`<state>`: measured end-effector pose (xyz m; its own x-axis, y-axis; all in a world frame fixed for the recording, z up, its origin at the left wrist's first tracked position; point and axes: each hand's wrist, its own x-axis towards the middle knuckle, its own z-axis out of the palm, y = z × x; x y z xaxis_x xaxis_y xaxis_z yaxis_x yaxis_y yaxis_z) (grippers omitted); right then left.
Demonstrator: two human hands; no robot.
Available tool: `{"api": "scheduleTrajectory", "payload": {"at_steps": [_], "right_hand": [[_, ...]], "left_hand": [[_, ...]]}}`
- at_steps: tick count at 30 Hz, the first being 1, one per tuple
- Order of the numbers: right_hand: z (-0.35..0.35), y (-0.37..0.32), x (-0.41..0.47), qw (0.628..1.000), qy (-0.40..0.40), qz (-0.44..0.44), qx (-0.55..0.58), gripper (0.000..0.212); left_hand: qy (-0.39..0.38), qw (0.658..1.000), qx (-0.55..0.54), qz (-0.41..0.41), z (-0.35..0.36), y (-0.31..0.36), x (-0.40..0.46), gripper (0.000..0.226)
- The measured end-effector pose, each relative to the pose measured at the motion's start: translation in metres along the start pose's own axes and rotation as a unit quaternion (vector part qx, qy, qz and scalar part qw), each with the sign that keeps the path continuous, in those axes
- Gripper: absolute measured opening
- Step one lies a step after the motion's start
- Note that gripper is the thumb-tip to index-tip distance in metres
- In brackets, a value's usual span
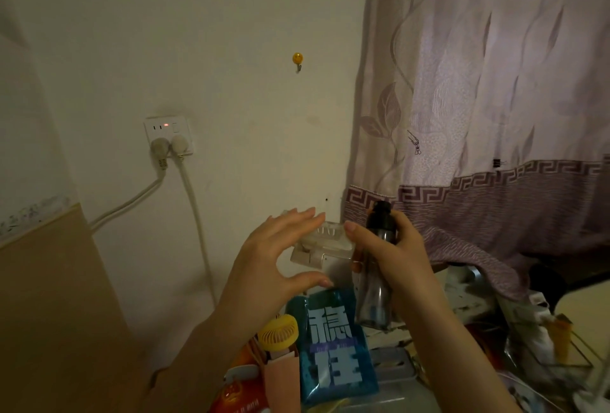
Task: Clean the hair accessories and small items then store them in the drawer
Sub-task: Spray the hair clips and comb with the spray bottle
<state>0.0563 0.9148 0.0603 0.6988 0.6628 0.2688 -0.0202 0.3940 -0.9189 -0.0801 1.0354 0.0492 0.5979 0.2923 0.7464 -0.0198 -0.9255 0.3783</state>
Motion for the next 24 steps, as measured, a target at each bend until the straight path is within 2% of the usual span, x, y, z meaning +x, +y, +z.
{"api": "scheduleTrajectory", "payload": {"at_steps": [9,15,24], "right_hand": [[-0.004,-0.002,0.000,0.999,-0.002,0.034,0.027,0.041],[-0.004,-0.001,-0.004,1.000,-0.006,-0.020,-0.002,0.037],[-0.004,0.001,-0.011,0.996,-0.054,-0.075,-0.013,0.061]], "left_hand": [[0.023,0.999,0.024,0.036,0.002,-0.003,0.003,0.072],[0.026,0.997,0.037,0.064,0.000,-0.003,0.002,0.059],[0.028,0.999,-0.023,0.019,-0.006,0.009,0.002,0.052]]}}
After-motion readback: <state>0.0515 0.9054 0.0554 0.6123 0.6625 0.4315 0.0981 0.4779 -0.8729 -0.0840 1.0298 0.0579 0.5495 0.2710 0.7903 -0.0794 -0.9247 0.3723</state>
